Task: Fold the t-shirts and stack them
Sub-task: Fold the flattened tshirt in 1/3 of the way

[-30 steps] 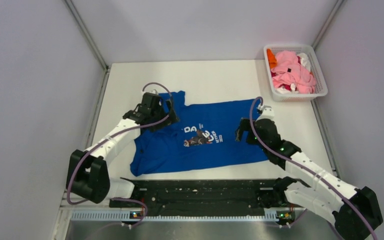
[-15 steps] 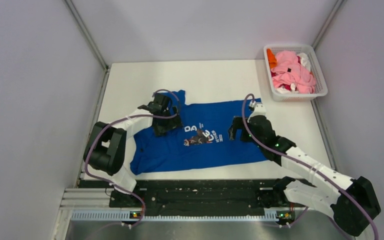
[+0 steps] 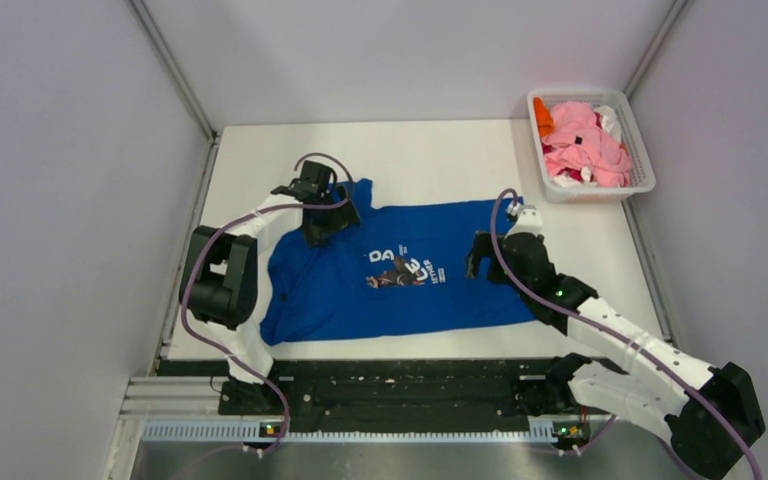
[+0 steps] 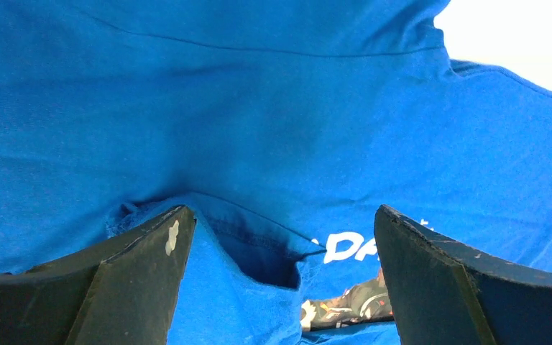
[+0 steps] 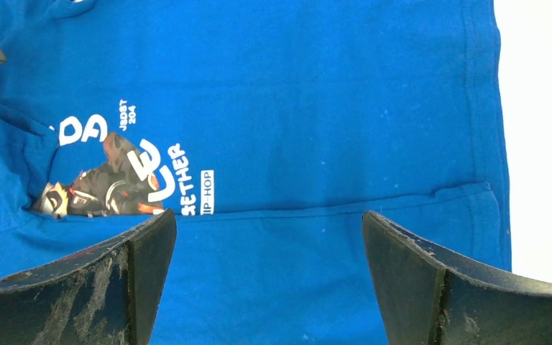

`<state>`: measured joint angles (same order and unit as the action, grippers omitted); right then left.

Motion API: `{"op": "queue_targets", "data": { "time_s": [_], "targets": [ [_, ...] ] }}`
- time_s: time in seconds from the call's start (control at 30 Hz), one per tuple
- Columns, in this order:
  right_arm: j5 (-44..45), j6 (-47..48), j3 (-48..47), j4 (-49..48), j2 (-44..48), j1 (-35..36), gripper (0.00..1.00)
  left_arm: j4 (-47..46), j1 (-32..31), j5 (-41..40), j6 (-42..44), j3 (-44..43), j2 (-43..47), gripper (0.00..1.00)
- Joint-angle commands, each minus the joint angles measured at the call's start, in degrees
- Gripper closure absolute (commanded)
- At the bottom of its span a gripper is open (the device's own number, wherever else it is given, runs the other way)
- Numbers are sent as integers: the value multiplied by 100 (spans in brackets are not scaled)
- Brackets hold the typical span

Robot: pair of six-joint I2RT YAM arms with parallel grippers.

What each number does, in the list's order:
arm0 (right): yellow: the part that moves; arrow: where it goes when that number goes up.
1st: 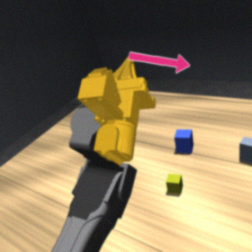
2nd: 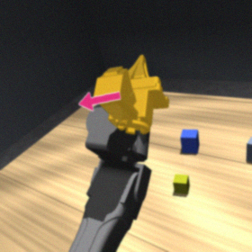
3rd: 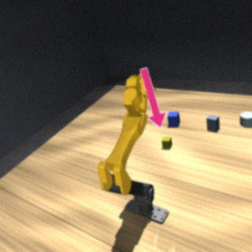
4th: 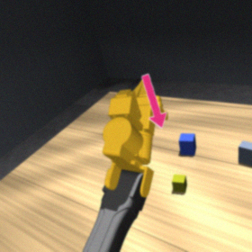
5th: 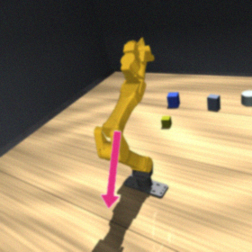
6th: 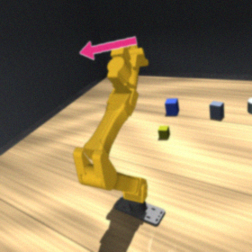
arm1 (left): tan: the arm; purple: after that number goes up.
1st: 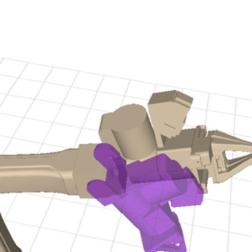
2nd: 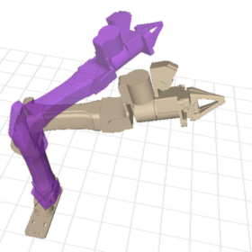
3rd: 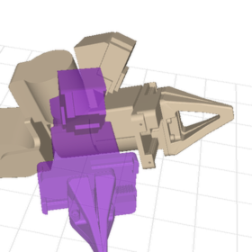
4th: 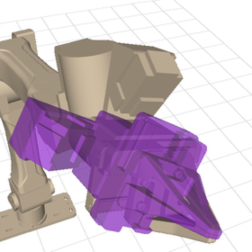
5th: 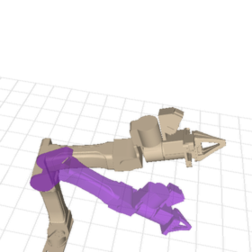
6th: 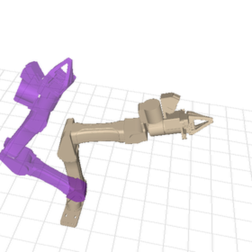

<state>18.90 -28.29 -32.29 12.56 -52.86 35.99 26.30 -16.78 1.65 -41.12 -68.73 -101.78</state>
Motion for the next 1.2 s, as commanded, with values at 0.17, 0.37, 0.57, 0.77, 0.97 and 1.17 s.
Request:
{"op": "queue_targets", "data": {
  "time_s": [0.17, 0.37, 0.57, 0.77, 0.97, 1.17],
  "targets": [
    [220, -27, -6, 32, 243, 40, 1, 108, 142, 458, 130, -268, 181, 1],
    [234, -18, 10, 36, 280, 40, 1, 508, 67, 429, 436, -205, 455, 1],
    [178, 27, 21, 5, 298, 42, 1, 490, 23, 572, 509, -352, 464, 1],
    [204, 39, 57, 1, 369, 40, 1, 631, -114, 531, 572, -471, 336, 1],
    [163, 98, 158, -163, 375, 44, 1, 571, -249, 525, 690, -130, 883, 1],
    [152, 97, 154, -166, 286, 41, 1, 773, -443, 312, 722, 332, 1537, 1]
  ]
}}
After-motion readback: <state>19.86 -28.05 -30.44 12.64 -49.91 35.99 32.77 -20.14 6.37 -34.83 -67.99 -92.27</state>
